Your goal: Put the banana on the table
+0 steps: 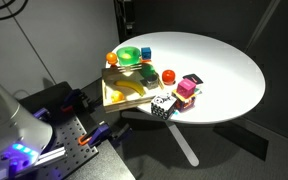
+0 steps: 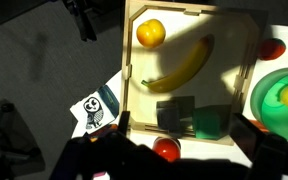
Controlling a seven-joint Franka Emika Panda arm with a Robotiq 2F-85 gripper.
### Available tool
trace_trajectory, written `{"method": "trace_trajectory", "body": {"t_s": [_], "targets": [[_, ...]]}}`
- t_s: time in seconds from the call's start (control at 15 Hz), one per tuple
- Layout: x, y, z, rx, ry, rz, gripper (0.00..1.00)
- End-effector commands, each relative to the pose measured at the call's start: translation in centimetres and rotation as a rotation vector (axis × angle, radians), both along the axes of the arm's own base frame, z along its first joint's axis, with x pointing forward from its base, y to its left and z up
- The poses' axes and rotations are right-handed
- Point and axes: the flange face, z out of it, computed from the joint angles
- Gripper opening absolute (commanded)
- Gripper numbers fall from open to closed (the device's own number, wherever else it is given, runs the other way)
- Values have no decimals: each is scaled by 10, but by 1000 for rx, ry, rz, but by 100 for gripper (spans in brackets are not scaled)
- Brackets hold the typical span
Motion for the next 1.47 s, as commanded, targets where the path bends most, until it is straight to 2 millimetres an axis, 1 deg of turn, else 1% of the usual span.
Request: {"method": "trace_trajectory", "body": {"t_s": [0.0, 0.4, 0.87, 1.4], "targets": [[0, 0, -1, 1, 4, 0, 100], [0, 1, -1, 1, 4, 3, 100], [1, -1, -27, 0, 50, -24, 100], [4, -9, -46, 14, 57, -104, 100]]}}
